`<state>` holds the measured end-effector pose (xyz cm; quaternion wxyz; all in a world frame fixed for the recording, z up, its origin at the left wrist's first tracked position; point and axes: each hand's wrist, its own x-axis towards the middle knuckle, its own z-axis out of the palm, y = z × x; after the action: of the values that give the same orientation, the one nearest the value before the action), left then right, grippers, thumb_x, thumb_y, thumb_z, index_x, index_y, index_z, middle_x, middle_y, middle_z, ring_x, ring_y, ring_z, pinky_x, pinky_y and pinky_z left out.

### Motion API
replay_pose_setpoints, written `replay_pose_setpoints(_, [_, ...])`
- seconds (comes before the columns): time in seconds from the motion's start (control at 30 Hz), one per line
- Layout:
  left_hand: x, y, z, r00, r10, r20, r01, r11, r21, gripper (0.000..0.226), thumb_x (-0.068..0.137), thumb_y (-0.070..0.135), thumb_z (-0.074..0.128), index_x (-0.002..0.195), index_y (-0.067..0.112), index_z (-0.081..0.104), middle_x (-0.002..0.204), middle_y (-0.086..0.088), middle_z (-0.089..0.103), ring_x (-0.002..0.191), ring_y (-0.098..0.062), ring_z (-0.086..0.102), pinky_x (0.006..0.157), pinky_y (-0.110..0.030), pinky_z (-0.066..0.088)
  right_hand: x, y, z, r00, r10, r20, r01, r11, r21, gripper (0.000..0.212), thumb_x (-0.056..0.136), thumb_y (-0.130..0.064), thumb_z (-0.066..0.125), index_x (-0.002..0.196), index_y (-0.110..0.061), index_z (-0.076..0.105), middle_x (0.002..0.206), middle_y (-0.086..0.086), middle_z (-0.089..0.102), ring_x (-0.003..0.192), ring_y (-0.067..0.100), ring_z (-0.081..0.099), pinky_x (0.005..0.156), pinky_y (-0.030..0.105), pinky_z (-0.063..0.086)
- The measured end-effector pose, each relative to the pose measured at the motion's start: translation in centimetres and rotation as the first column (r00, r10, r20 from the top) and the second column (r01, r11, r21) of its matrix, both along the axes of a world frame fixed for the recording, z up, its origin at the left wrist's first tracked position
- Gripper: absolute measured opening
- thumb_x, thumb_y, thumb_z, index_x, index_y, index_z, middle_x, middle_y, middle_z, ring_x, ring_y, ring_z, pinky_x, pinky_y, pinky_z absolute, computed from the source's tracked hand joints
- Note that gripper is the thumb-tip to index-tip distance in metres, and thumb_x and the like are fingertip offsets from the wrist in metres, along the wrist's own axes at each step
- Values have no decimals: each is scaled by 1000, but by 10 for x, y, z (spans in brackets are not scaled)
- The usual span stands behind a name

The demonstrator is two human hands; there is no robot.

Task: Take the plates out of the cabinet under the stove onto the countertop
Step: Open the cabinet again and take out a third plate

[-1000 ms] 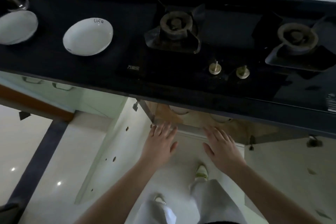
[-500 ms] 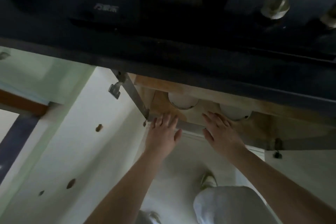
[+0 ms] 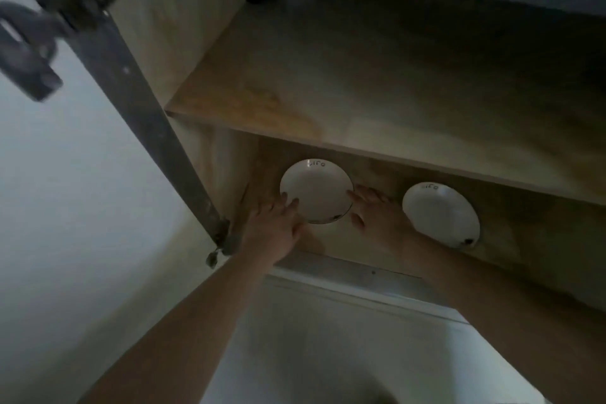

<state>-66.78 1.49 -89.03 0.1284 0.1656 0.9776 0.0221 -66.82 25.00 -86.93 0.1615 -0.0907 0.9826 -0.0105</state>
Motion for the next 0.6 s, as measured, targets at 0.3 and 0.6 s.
replay_pose_setpoints(0.3, [-58,-2,-68,999,35,15,-35,999,-14,59,101,53,26,155,28,22,163,-7,20,146,-29,21,117,-49,17,-42,-6,-67,990,-127,55,121,987,106,55,103,-36,29,155,-24,15,164,5,7,148,27,10,118,44,12])
replay_pose_setpoints(0.6, [-50,-14,-106,998,6,55,-6,1000,-10,54,102,50,28,153,33,26,160,-12,25,146,-35,21,115,-50,23,-29,-7,-96,987,-127,102,117,988,98,52,102,-43,29,151,-27,29,163,5,10,147,29,13,116,48,16])
